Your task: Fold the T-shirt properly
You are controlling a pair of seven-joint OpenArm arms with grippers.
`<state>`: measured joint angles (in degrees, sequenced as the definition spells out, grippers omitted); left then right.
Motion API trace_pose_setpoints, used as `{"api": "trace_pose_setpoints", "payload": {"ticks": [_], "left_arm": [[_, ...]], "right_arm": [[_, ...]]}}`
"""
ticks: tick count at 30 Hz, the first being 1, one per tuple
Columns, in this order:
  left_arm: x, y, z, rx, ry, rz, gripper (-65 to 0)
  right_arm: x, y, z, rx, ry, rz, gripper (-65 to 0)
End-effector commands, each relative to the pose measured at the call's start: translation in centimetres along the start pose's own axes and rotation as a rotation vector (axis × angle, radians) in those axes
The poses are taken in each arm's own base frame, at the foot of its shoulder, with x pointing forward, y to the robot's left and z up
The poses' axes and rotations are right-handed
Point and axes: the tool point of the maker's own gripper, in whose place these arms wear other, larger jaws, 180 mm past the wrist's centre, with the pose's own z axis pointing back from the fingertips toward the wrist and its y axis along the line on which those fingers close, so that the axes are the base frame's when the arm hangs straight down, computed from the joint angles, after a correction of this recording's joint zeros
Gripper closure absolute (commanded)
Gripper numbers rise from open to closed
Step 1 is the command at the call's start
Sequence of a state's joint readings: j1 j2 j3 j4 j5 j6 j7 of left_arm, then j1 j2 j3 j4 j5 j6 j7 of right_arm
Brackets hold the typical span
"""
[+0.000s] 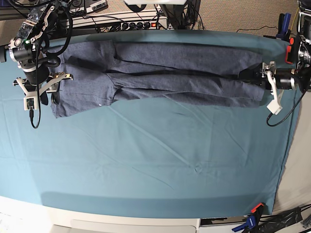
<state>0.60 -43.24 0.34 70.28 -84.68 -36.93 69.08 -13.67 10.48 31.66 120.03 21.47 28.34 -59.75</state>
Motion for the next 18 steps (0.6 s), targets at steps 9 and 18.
{"api": "trace_pose_setpoints", "payload": {"ticks": [9,18], "left_arm": [[1.1,0.4,1.4,0.028,-0.013,-0.026,-33.2],[3.5,0.6,2.8,0.058,-0.047,-0.067,-33.2]], "right_arm": [[1.4,-0.3,0.4,-0.007,-0.051,0.010,-21.5],[1.4,-0.3,0.4,-0.007,-0.048,0.010,-21.5]]}}
